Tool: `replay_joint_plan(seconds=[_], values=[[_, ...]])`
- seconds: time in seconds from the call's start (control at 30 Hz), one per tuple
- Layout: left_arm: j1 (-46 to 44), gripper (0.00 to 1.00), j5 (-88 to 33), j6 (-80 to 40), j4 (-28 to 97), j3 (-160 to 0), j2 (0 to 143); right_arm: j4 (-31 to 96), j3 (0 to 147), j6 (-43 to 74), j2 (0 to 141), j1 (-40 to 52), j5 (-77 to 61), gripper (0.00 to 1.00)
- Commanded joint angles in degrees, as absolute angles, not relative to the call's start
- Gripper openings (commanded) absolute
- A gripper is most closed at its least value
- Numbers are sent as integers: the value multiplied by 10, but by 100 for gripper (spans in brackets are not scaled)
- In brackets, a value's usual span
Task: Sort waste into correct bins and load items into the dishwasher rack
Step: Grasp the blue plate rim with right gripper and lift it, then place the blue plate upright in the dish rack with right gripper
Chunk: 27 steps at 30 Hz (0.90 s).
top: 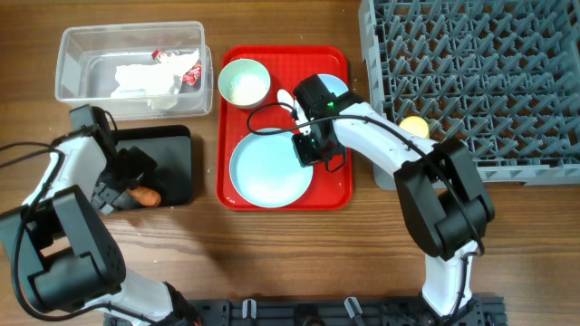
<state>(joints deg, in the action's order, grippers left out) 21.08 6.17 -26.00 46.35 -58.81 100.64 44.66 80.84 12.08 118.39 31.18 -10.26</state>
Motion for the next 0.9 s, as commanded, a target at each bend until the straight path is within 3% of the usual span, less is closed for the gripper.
replay_joint_plan(seconds=[0.0, 0.27, 0.43, 0.57, 0.77, 0.87], values=[[213, 100, 43, -259, 535, -686, 1011, 472, 820, 124, 1163, 302, -86, 4], [207, 100, -25, -218, 638, -819, 1004, 489, 853, 120, 975, 259, -78, 4], [168, 100, -101, -153, 632, -834, 955, 476, 853, 120, 839, 147, -25, 4], [103, 100, -156, -152, 616, -834, 925, 429, 853, 75, 799, 56, 27, 4], [-39, 100, -161, -154, 557, -834, 926, 313, 850, 67, 829, -7, 256, 4], [-135, 100, -159, -158, 524, -834, 927, 191, 850, -51, 877, -31, 309, 4]])
